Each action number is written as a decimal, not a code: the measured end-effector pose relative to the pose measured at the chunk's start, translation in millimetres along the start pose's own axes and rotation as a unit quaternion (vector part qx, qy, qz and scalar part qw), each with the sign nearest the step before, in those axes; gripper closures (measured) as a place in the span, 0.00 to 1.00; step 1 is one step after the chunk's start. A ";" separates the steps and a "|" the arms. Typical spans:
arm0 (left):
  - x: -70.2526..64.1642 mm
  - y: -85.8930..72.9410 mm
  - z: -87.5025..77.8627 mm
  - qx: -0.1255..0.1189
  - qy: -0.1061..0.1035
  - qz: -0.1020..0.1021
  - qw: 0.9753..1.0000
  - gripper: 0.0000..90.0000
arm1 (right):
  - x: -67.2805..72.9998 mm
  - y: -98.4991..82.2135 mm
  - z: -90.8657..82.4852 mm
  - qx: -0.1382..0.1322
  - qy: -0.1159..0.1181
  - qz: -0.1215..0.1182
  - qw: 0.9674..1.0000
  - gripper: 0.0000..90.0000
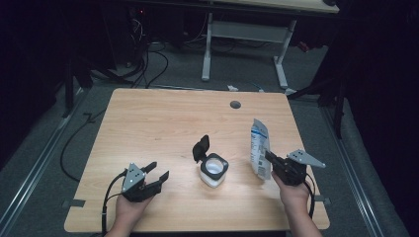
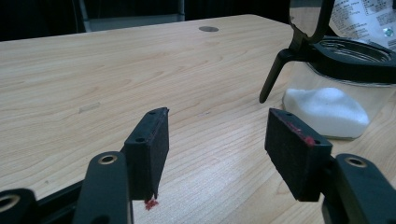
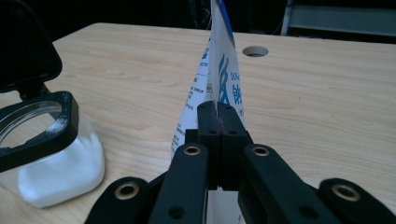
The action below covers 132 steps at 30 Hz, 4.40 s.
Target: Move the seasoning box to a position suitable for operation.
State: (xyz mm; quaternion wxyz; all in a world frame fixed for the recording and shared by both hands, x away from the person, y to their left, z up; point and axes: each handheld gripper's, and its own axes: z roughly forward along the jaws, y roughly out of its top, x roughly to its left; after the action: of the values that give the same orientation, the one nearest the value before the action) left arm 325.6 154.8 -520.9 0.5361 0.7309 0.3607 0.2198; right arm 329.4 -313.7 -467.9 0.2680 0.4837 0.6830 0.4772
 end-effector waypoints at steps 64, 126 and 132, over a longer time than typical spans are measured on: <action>-9.3 -2.1 6.7 0.014 -0.016 0.010 1.000 0.45 | -0.8 -42.4 -5.1 -0.066 -0.002 -0.004 0.998 0.91; -21.9 -0.5 12.4 0.033 0.000 0.007 0.999 0.46 | 36.6 -74.4 -38.6 0.000 -0.008 -0.027 1.000 0.57; -23.1 -1.0 14.2 0.037 0.001 0.004 0.999 0.48 | 44.4 -75.4 -29.3 0.011 0.012 -0.028 0.999 0.63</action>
State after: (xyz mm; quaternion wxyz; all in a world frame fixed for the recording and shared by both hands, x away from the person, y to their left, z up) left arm 320.6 128.5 -525.0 0.5078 0.7512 0.3662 0.2091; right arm 257.3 -290.3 -520.6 0.2676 0.4621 0.7045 0.4675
